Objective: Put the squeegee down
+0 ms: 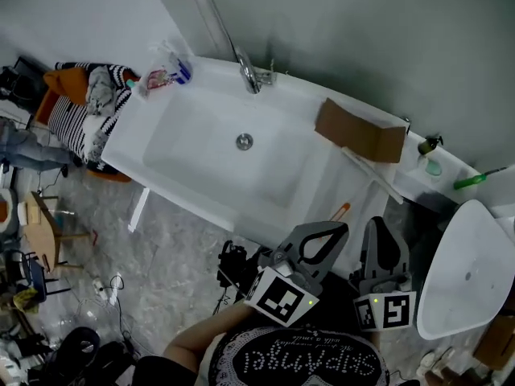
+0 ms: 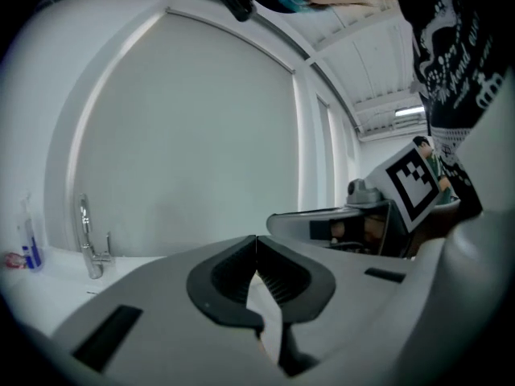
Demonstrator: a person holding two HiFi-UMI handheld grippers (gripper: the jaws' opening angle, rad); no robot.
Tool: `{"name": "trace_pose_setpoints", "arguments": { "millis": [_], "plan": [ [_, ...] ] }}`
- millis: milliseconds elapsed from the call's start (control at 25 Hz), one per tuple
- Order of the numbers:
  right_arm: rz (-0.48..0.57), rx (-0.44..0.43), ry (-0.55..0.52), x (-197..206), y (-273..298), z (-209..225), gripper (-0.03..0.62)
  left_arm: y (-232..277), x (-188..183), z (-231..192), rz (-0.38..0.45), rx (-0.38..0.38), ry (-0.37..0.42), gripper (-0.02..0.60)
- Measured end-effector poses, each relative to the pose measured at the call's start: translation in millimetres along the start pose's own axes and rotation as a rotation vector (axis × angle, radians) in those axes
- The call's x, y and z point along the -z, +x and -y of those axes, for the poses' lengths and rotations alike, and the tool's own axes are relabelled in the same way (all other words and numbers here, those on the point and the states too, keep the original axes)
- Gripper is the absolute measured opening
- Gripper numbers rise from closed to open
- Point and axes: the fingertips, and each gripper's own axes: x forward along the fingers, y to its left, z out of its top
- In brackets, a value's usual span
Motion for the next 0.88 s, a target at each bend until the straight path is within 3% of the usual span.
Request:
{"name": "trace_pose_setpoints", "arguments": {
  "millis": [160,880],
  "plan": [
    [-0.009,-0.003,0.013,3.7,2.4,-6.5,0.026,-0.3,1.0,13.4,0.021,0.073,0.024,0.005],
    [-0.043,-0.049,0.004,9.8,3.8,-16.0,0.026,-2.1,9.5,7.4,-0.025,0.069,-0.038,0.005]
  ]
}}
